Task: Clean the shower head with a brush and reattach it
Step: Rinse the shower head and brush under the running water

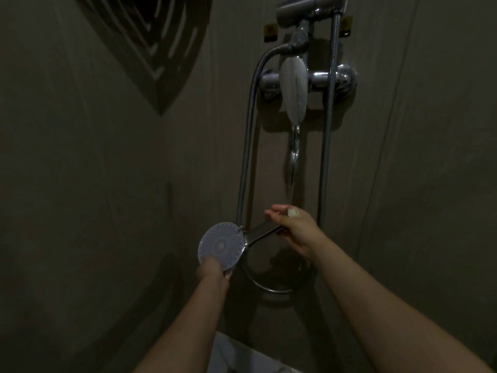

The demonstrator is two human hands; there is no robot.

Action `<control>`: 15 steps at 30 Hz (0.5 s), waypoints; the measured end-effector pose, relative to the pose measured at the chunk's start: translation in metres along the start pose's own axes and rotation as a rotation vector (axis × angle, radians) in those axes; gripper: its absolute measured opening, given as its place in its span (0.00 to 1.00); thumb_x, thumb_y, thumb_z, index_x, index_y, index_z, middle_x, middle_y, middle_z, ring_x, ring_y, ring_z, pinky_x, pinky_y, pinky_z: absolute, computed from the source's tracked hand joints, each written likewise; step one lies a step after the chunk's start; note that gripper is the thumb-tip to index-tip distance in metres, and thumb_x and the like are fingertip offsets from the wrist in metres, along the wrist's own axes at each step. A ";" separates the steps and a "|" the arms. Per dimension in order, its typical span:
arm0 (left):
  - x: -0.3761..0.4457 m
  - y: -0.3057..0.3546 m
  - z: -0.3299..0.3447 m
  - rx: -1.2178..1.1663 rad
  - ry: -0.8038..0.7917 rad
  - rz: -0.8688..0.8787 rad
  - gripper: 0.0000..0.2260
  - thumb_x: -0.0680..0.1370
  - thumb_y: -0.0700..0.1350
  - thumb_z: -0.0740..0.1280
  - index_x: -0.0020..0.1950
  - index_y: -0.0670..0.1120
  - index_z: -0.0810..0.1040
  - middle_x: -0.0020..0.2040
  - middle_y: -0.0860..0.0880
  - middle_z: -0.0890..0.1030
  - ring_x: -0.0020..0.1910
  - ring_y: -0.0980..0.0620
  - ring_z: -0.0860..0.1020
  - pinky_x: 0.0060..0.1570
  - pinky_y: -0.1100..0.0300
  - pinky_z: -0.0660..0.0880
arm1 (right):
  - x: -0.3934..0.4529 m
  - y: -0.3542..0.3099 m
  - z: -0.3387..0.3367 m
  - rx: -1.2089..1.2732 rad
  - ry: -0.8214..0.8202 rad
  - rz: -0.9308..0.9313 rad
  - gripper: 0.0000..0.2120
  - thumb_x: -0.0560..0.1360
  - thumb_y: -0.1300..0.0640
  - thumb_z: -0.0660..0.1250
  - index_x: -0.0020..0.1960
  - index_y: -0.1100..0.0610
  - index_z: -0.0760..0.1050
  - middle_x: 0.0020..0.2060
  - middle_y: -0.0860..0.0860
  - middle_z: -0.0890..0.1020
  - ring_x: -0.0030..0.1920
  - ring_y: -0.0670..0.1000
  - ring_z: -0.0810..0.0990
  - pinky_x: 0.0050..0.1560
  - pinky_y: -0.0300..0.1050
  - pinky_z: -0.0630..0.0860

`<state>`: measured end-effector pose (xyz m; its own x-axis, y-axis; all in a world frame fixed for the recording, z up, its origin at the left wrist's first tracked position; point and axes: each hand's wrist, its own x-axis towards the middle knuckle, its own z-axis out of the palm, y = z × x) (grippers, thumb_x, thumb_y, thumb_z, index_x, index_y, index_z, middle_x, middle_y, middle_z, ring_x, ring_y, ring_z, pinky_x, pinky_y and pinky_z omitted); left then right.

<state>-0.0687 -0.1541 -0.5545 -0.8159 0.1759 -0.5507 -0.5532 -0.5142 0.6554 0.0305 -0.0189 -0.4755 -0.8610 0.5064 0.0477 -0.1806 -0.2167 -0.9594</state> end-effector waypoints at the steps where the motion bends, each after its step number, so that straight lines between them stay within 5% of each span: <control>1: 0.001 -0.002 0.001 0.014 -0.009 -0.010 0.16 0.81 0.35 0.55 0.68 0.39 0.69 0.64 0.37 0.75 0.58 0.36 0.77 0.24 0.54 0.78 | 0.003 -0.001 0.001 0.003 0.050 -0.004 0.09 0.73 0.70 0.66 0.46 0.57 0.75 0.43 0.54 0.80 0.48 0.53 0.79 0.49 0.45 0.76; 4: 0.003 -0.004 0.002 0.028 -0.085 -0.030 0.17 0.80 0.34 0.55 0.68 0.39 0.70 0.63 0.38 0.77 0.46 0.39 0.79 0.30 0.53 0.79 | 0.008 -0.002 0.006 -0.052 0.122 -0.013 0.09 0.71 0.70 0.68 0.41 0.56 0.75 0.39 0.55 0.79 0.41 0.52 0.78 0.46 0.45 0.76; 6: 0.004 -0.005 0.004 0.021 -0.130 -0.065 0.13 0.80 0.34 0.56 0.61 0.40 0.75 0.44 0.40 0.83 0.31 0.45 0.79 0.18 0.59 0.74 | 0.010 -0.005 0.011 -0.091 0.141 -0.028 0.09 0.71 0.70 0.68 0.39 0.57 0.74 0.35 0.54 0.78 0.38 0.51 0.78 0.41 0.42 0.75; 8: 0.004 -0.008 0.003 0.006 -0.134 -0.099 0.09 0.79 0.34 0.57 0.43 0.39 0.75 0.20 0.46 0.78 0.17 0.51 0.75 0.12 0.61 0.68 | 0.013 -0.009 0.016 -0.113 0.156 -0.048 0.08 0.71 0.69 0.69 0.38 0.58 0.74 0.33 0.54 0.78 0.35 0.50 0.77 0.38 0.41 0.74; 15: 0.013 -0.009 0.003 0.055 -0.151 -0.096 0.12 0.79 0.34 0.58 0.36 0.41 0.72 0.16 0.47 0.75 0.19 0.48 0.77 0.12 0.62 0.70 | 0.016 -0.010 0.012 -0.159 0.180 -0.065 0.10 0.71 0.68 0.69 0.34 0.58 0.73 0.32 0.54 0.77 0.34 0.50 0.76 0.38 0.42 0.74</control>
<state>-0.0746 -0.1449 -0.5659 -0.7728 0.3477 -0.5309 -0.6344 -0.4433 0.6332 0.0129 -0.0192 -0.4615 -0.7490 0.6585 0.0738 -0.1433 -0.0522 -0.9883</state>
